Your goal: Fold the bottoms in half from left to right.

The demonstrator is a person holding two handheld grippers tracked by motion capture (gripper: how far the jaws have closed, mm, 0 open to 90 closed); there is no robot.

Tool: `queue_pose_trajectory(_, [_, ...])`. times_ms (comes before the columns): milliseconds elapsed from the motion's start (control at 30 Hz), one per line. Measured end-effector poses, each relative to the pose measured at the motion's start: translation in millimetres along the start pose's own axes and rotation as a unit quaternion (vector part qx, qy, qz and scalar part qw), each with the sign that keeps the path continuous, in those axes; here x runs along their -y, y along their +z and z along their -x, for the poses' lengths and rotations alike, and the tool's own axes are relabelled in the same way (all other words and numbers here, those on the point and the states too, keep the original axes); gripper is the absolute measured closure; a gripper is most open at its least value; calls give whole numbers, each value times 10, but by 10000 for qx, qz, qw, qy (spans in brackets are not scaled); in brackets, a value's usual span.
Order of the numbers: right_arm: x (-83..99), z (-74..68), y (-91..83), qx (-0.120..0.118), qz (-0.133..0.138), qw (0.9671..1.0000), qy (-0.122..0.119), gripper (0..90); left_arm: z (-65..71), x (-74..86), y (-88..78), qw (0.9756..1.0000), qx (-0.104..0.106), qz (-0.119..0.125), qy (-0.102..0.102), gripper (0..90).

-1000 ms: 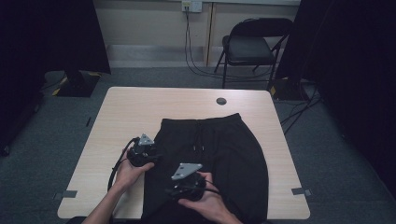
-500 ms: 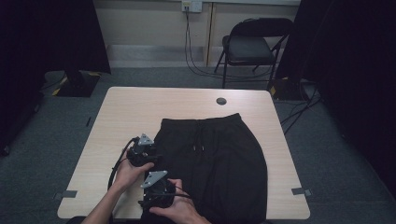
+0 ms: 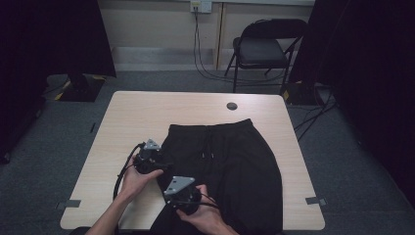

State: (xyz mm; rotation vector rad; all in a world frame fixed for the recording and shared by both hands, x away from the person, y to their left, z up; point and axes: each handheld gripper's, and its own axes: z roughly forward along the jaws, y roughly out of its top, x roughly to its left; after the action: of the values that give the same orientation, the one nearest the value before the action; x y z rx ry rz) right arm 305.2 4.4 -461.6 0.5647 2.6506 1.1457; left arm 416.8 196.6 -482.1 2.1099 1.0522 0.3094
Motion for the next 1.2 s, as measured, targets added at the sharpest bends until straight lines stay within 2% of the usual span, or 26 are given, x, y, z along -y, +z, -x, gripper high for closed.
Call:
queue_pose_trajectory(33, [78,56,-115,181,-57,9998,-63,895,13,-6,-17,10000,-32,74,10,350])
queue_pose_trajectory(67, [78,56,-115,181,-57,9998,-63,895,13,-6,-17,10000,-32,74,10,352])
queue_pose_trajectory(100, [227,131,-197,283,-122,9995,38,895,40,-7,-6,10000,-4,36,37,358])
queue_pose_trajectory(167, [368,172,-213,259,-146,9993,243,893,88,-8,32,9998,40,-91,147,366])
queue_pose_trajectory(233, [414,173,-212,257,-138,9991,301,885,117,-9,52,9995,17,-196,232,372])
queue_pose_trajectory(267, [463,171,-205,258,-108,9990,351,848,151,-9,68,9992,-17,-287,295,384])
queue_pose_trajectory(300, [489,160,-181,256,-96,9991,338,734,193,4,105,9983,-105,-362,449,390])
queue_pose_trajectory(333, [489,160,-181,256,-96,9991,338,734,193,4,105,9983,-105,-362,449,392])
queue_pose_trajectory(367, [449,173,-147,309,-17,9989,359,615,212,16,116,9978,-182,-356,532,395])
queue_pose_trajectory(400, [449,173,-147,309,-17,9989,359,615,212,16,116,9978,-182,-356,532,396])
queue_pose_trajectory(433, [401,205,-98,320,74,9983,488,530,210,24,118,9981,-170,-327,491,395])
queue_pose_trajectory(533, [358,225,-35,349,117,9978,549,498,206,28,113,9980,-170,-336,498,395])
queue_pose_trajectory(600, [340,261,89,312,-62,9974,647,465,211,36,118,9984,-174,-277,464,394])
queue_pose_trajectory(667, [339,263,104,251,-72,9971,718,469,209,36,118,9983,-173,-277,474,394])
queue_pose_trajectory(700, [327,213,136,125,-104,9977,662,524,202,31,116,9981,-170,-300,501,393])
queue_pose_trajectory(767, [321,189,141,32,-95,9980,625,546,186,15,114,9980,-129,-349,514,392])
queue_pose_trajectory(800, [303,118,145,-63,-108,9988,468,724,158,-28,75,9982,-99,-337,494,395])
queue_pose_trajectory(867, [291,68,136,-77,-103,9993,348,808,150,-46,48,9987,-120,-193,457,397])
queue_pose_trajectory(900, [291,68,136,-77,-103,9993,348,808,94,-99,-18,9990,-218,-12,401,397])
queue_pose_trajectory(933, [292,45,126,-11,-156,9997,169,885,-3,-139,-72,9994,-273,105,175,395])
queue_pose_trajectory(1000, [288,55,126,-49,-173,9997,179,891,-58,-158,-78,9994,-320,72,131,379])
queue_pose_trajectory(1033, [279,68,133,-60,-169,9996,201,895,-170,-176,-57,9988,-475,118,69,374])
queue_pose_trajectory(1067, [279,68,133,-60,-169,9996,201,895,-170,-176,-57,9988,-475,118,69,367])
queue_pose_trajectory(1100, [286,49,138,-17,-151,9997,178,896,-251,-158,26,9983,-542,6,-193,364])
queue_pose_trajectory(1133, [288,45,138,-12,-143,9997,194,895,-283,-139,71,9985,-506,-87,-198,352])
queue_pose_trajectory(1200, [288,53,141,-28,-141,9997,202,895,-323,-103,135,9983,-335,-182,-435,352])
